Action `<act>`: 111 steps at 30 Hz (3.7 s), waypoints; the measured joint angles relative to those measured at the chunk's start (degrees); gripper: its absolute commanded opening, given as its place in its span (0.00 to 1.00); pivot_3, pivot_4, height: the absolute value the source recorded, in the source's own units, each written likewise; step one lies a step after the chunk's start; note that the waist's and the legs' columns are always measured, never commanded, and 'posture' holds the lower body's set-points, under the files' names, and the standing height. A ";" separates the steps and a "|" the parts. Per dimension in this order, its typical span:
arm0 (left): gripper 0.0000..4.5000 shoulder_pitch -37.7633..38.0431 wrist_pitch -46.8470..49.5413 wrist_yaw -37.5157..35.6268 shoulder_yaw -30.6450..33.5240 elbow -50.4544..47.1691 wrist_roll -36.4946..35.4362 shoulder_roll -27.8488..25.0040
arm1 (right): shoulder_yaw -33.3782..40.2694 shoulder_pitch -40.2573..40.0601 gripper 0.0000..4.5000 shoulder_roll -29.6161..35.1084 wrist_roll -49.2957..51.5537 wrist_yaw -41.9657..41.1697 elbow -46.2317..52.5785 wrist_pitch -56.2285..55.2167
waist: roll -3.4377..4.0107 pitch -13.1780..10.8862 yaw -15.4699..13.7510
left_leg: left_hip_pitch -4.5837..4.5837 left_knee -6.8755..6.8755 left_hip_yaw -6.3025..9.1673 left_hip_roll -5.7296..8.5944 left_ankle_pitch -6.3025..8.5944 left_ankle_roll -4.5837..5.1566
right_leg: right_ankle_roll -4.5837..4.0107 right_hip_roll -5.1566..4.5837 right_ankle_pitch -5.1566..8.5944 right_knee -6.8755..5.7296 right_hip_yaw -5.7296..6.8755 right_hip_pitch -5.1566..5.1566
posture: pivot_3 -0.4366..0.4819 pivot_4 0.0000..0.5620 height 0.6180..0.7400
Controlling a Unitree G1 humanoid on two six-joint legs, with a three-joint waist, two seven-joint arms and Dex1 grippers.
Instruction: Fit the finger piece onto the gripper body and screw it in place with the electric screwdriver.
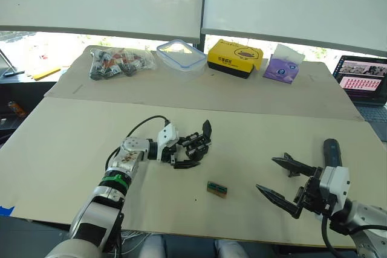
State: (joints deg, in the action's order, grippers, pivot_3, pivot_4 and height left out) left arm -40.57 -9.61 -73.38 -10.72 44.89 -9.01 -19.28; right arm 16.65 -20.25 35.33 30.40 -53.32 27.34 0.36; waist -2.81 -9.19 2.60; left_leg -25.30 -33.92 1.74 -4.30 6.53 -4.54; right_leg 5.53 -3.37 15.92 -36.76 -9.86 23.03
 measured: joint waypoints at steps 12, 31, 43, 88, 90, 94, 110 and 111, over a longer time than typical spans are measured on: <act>0.50 14.23 16.73 16.13 2.58 -27.40 -0.02 3.41 | 0.27 -0.69 1.00 -0.03 0.00 0.01 0.15 -0.11 | 0.02 -0.01 -0.12 | -0.09 0.01 0.03 0.00 0.00 0.01 | 0.05 0.00 0.02 -0.04 0.00 0.03 | 0.48 0.27 1.00; 0.61 24.91 30.80 36.48 -4.01 -48.56 4.35 7.22 | 2.88 -1.26 1.00 1.07 0.13 -1.76 0.04 -0.16 | 0.03 -0.01 0.05 | 0.00 -0.02 0.04 0.01 0.01 -0.02 | 0.02 -0.01 0.03 0.01 0.00 0.02 | 0.48 0.27 1.00; 0.99 21.09 29.03 23.47 -0.57 -44.13 -1.36 -3.80 | 3.58 -1.28 1.00 1.11 0.15 -1.77 0.01 -0.14 | 0.06 0.00 0.13 | 0.02 -0.01 0.04 0.01 0.09 -0.14 | -0.01 -0.01 0.02 0.01 0.00 0.04 | 0.48 0.27 1.00; 0.51 11.99 15.04 10.89 -3.04 -24.83 2.28 7.16 | 8.45 -10.52 1.00 0.06 1.37 2.79 6.64 1.16 | 0.09 -0.03 -0.18 | -0.06 0.00 0.08 0.03 0.00 0.01 | 0.07 0.00 0.08 -0.05 0.01 0.00 | 0.48 0.27 1.00; 0.51 12.14 15.90 11.97 -3.55 -25.39 2.37 7.25 | 8.46 -11.63 1.00 0.01 1.37 2.70 6.80 1.16 | 0.09 -0.03 -0.15 | -0.06 -0.04 0.08 0.04 0.00 0.00 | 0.07 -0.01 0.07 -0.02 0.01 -0.01 | 0.48 0.27 1.00; 0.51 11.08 15.38 12.98 -4.18 -24.25 3.05 7.16 | 8.55 -12.21 1.00 0.01 1.37 2.71 6.88 1.16 | 0.09 -0.03 0.00 | -0.05 -0.05 0.08 0.04 0.00 0.00 | 0.05 -0.01 0.07 -0.03 0.01 0.00 | 0.48 0.27 1.00; 0.94 10.11 13.81 11.85 -5.47 -23.47 4.15 4.99 | 8.85 -14.42 1.00 -0.39 1.37 3.39 8.23 1.16 | 0.13 0.00 0.12 | -0.02 -0.01 0.08 0.04 0.00 0.00 | 0.05 -0.02 0.07 -0.02 0.01 0.00 | 0.48 0.27 1.00; 1.00 10.41 14.09 11.83 -5.40 -23.94 4.06 4.74 | 8.92 -14.60 1.00 -0.40 1.38 3.41 8.26 1.16 | 0.13 0.00 0.12 | -0.02 -0.01 0.08 0.04 0.01 -0.01 | 0.04 -0.01 0.07 -0.03 0.01 -0.01 | 0.48 0.27 1.00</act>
State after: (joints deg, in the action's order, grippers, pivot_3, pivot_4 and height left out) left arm -30.16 4.48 -61.55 -16.13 20.95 -4.96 -14.54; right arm 25.57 -34.85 34.93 31.78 -49.91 35.59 1.53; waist -2.68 -9.19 2.72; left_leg -25.32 -33.92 1.81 -4.27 6.54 -4.54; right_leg 5.58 -3.38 15.99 -36.79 -9.85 23.03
